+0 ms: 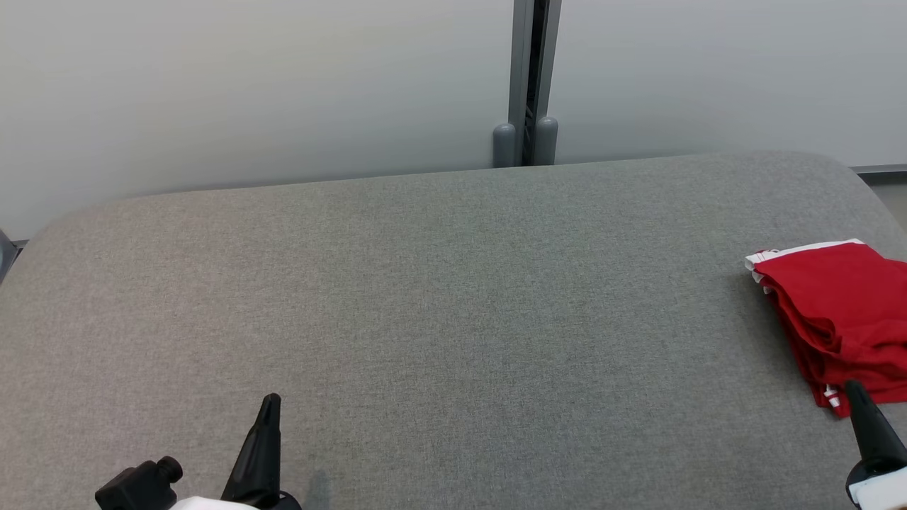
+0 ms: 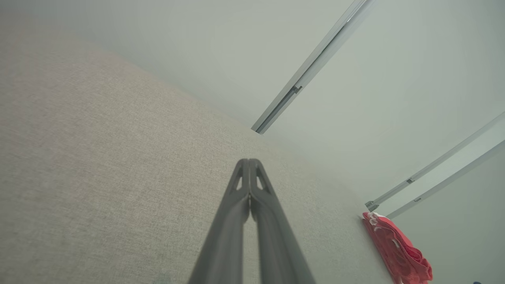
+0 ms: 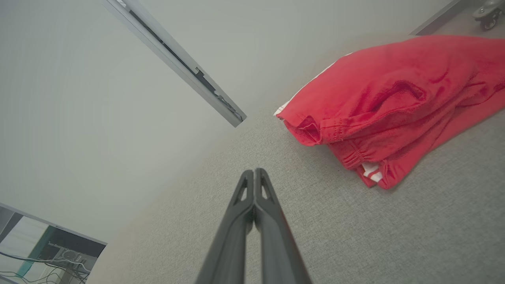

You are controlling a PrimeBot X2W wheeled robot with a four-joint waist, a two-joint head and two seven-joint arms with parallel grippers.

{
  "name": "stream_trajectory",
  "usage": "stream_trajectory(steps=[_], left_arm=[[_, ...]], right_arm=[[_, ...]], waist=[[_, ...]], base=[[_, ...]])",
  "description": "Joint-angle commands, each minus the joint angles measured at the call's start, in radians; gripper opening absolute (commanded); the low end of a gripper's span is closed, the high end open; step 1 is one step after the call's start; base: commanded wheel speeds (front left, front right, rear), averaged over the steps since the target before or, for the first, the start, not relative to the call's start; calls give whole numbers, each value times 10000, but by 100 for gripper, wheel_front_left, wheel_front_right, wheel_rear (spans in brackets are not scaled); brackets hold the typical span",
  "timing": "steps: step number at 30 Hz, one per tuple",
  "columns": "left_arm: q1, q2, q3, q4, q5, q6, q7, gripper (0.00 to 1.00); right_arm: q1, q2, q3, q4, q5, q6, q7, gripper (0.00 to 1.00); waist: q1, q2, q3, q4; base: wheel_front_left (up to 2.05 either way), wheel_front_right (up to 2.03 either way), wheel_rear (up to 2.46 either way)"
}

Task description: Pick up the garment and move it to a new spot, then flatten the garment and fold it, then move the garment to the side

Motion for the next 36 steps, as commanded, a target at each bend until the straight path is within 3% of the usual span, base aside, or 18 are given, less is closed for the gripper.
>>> stream_trajectory(steps=[1, 36], left_arm=[[-53, 23, 22, -164, -251, -119, -73, 0], [78, -591, -202, -303, -3555, -1079, -510, 0]], right_arm=[[-215, -101, -140, -69, 322, -1, 116, 0], [-344, -69, -1538, 373, 4346, -1, 1801, 0]], waist=[[0, -1, 1, 0], [0, -1, 33, -12]], base=[[0, 0, 0], [0, 0, 0]])
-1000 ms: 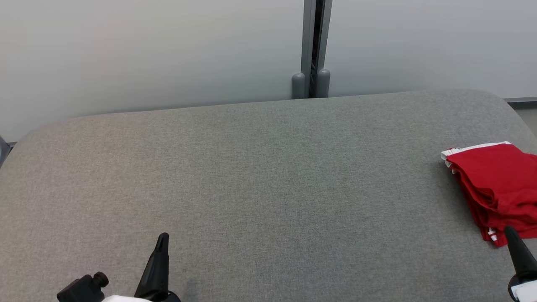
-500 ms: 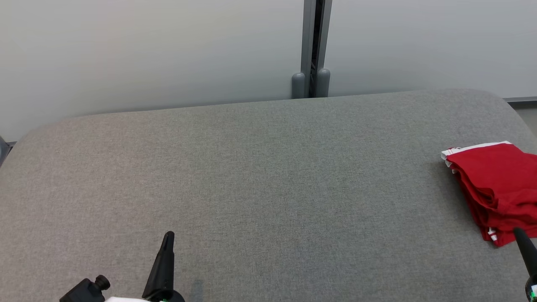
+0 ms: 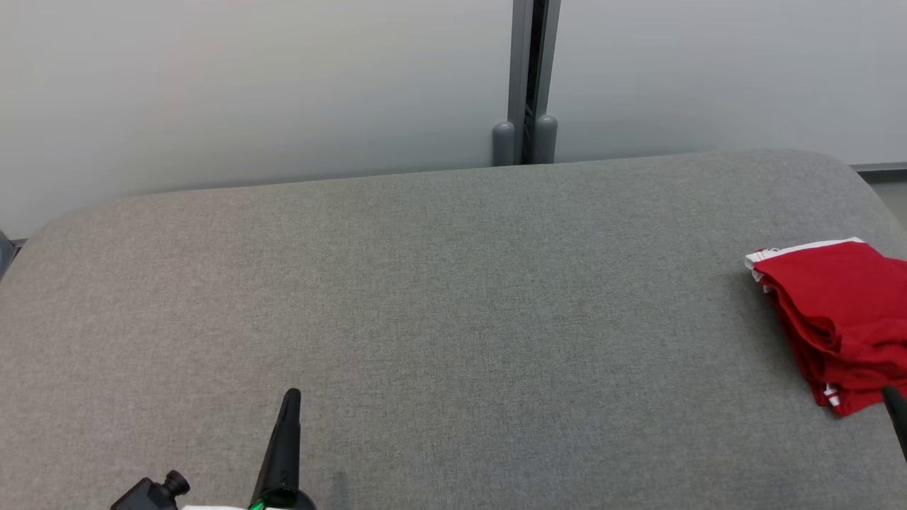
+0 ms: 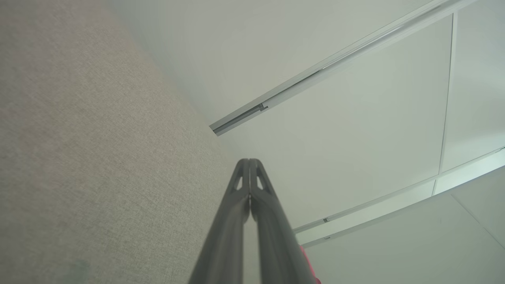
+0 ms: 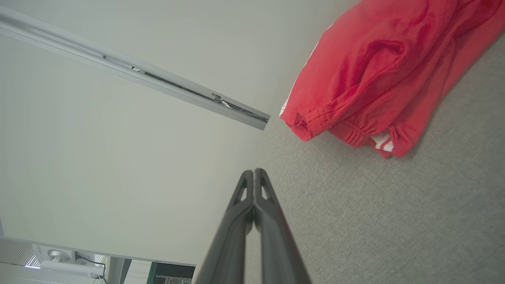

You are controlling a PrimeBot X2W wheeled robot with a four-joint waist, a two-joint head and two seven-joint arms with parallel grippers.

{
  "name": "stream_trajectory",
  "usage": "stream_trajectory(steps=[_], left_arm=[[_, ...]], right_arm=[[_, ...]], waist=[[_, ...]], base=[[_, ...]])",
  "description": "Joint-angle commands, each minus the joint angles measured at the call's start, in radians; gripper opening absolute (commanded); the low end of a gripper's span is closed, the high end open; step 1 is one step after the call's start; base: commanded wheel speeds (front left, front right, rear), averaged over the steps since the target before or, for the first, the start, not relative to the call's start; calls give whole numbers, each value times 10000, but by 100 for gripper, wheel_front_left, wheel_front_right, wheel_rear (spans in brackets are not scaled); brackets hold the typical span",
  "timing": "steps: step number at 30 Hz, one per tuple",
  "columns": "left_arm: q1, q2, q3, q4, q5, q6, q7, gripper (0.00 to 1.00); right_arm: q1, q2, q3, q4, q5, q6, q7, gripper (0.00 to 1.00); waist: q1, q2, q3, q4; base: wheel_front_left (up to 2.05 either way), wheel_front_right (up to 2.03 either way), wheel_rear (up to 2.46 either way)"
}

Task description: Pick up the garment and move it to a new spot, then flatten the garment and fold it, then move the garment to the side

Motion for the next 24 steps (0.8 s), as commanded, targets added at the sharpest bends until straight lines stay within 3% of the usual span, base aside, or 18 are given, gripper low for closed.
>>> stream_trajectory(steps=[1, 24], left_arm=[[24, 11, 16, -105, -248, -109, -62, 0], [100, -324, -106, -181, -2034, -619, -291, 0]], right_arm=[[-193, -69, -139, -25, 299, 1, 126, 0], [-245, -28, -899, 222, 2434, 1, 1056, 0]], waist=[[0, 0, 1, 0], [0, 0, 24, -9]], base=[[0, 0, 0], [0, 0, 0]])
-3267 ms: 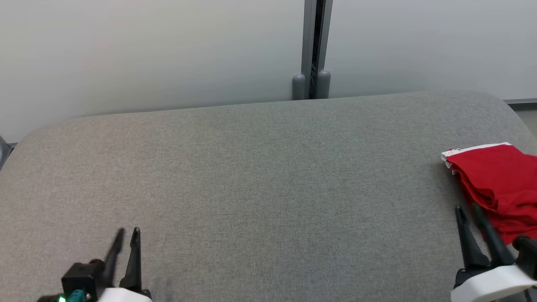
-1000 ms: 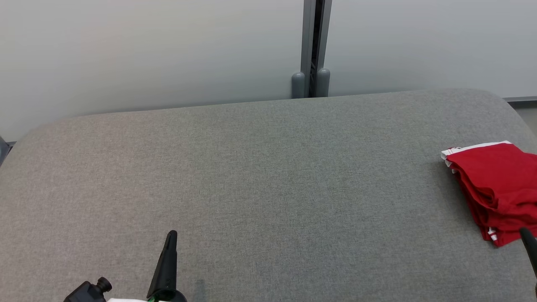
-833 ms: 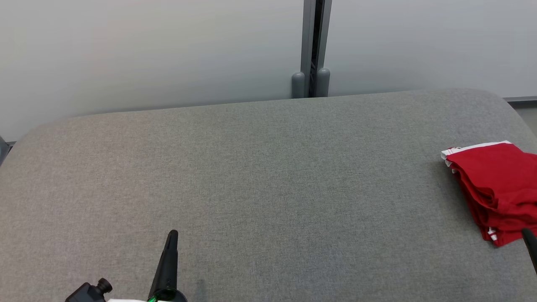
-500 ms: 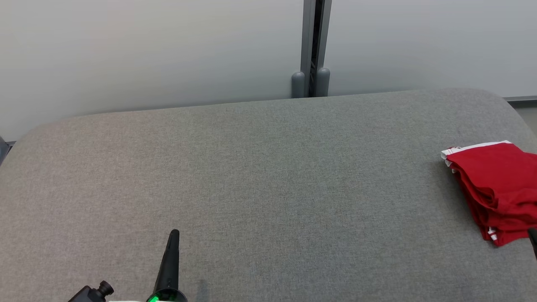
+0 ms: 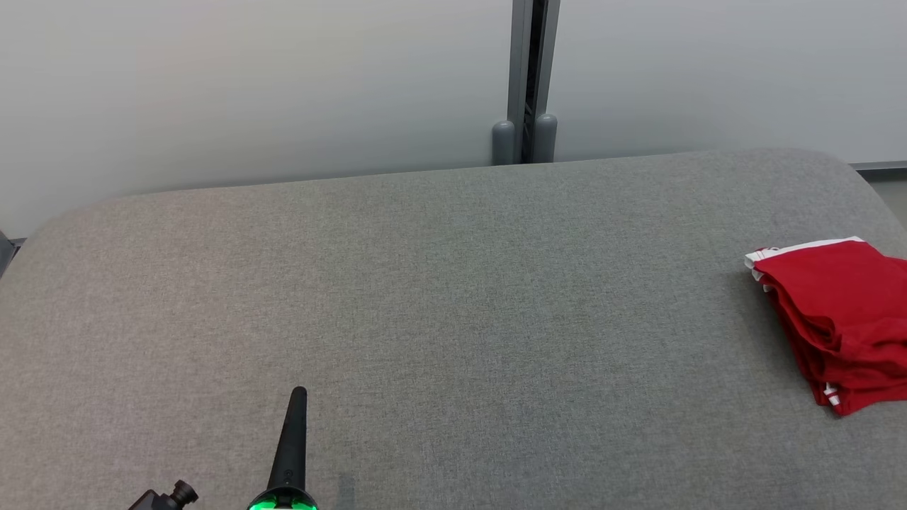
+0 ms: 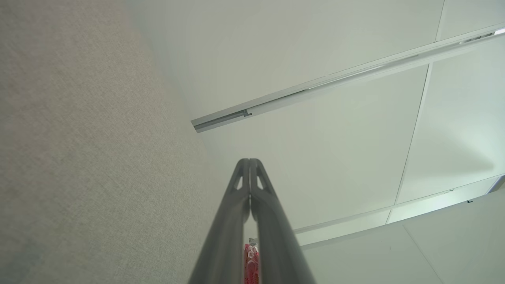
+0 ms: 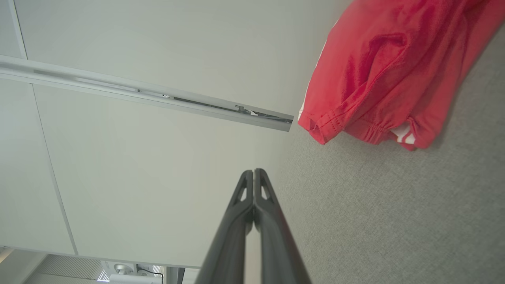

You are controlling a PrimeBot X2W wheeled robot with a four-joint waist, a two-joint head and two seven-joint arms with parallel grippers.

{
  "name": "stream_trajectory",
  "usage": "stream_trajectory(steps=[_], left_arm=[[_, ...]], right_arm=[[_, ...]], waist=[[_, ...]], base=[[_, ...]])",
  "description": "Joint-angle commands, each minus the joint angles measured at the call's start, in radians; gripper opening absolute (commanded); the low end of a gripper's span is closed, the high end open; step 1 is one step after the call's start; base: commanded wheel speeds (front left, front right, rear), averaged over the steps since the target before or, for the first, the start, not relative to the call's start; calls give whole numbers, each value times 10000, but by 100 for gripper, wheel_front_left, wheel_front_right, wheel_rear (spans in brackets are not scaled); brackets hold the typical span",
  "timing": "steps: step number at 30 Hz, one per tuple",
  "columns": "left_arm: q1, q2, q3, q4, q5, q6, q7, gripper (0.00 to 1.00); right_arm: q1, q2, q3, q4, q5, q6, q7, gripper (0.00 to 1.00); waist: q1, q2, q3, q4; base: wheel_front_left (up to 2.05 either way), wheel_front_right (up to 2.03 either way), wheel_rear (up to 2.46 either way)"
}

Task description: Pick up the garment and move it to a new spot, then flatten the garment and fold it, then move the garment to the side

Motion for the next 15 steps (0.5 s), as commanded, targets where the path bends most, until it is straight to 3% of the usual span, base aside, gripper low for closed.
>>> stream_trajectory(steps=[1, 15], left_arm=[[57, -4, 11, -83, -234, -106, -47, 0], [84, -154, -48, -114, -1051, -337, -160, 0]], right_arm=[[-113, -37, -104, 2, 261, 1, 121, 0], [-165, -11, -468, 112, 1252, 1, 562, 0]], waist=[[0, -1, 2, 0], [0, -1, 14, -5]], base=[[0, 0, 0], [0, 0, 0]])
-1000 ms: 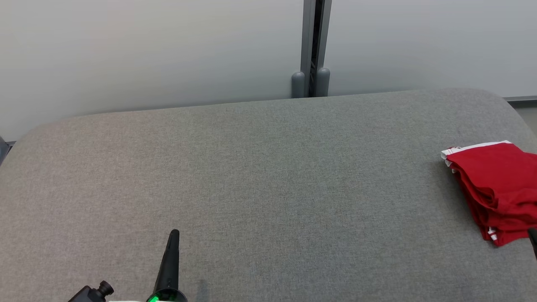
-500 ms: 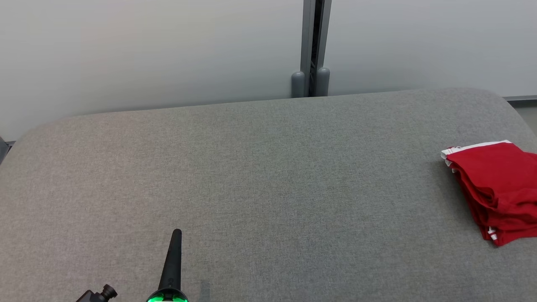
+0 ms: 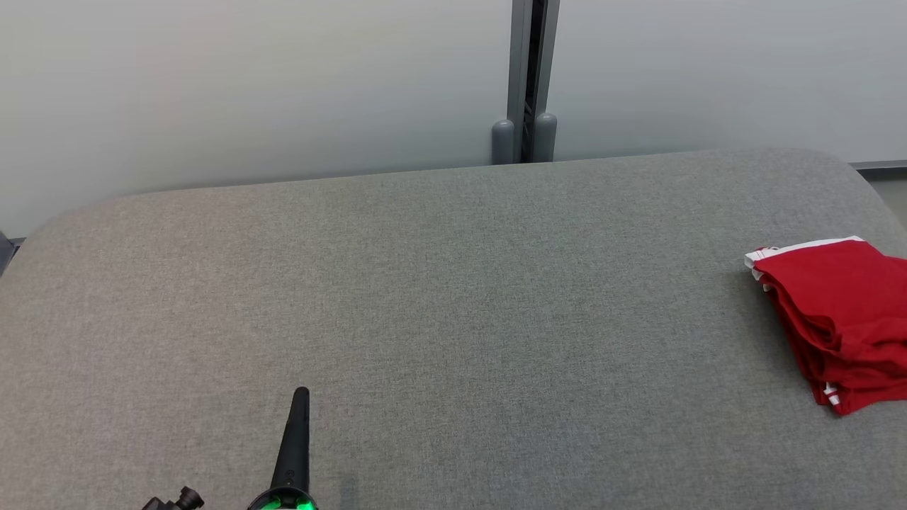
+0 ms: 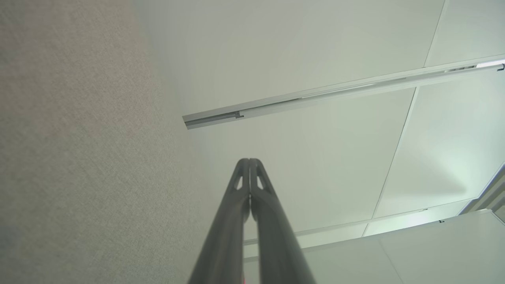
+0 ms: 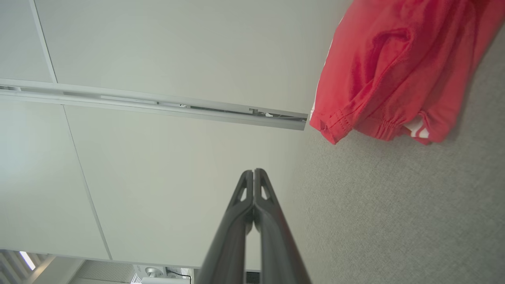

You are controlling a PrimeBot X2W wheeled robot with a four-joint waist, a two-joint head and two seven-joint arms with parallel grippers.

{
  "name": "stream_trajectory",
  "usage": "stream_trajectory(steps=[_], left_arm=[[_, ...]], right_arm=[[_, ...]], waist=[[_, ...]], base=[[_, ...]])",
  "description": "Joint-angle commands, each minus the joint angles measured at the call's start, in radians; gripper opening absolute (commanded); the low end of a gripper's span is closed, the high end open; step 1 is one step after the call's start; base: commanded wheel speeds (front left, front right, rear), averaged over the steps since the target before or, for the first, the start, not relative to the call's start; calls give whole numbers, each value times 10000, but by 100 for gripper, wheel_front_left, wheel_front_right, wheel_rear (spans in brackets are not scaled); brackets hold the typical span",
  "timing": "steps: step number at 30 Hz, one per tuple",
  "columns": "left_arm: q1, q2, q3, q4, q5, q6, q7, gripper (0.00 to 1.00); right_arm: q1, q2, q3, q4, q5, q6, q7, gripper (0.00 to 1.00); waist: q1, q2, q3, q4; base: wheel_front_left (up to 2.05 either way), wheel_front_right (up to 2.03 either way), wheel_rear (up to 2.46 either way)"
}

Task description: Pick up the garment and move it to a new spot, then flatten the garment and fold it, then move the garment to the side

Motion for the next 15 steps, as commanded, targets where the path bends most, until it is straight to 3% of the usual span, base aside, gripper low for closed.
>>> stream_trajectory(steps=[1, 15], left_arm=[[48, 25, 5, -64, -142, -93, -67, 0], [79, -134, -46, -89, -944, -301, -162, 0]], right_arm=[[-141, -22, -87, -1, 186, 1, 83, 0], [-176, 5, -441, 112, 1141, 0, 505, 0]], waist=[[0, -1, 1, 0], [0, -1, 14, -5]], base=[[0, 0, 0], [0, 0, 0]])
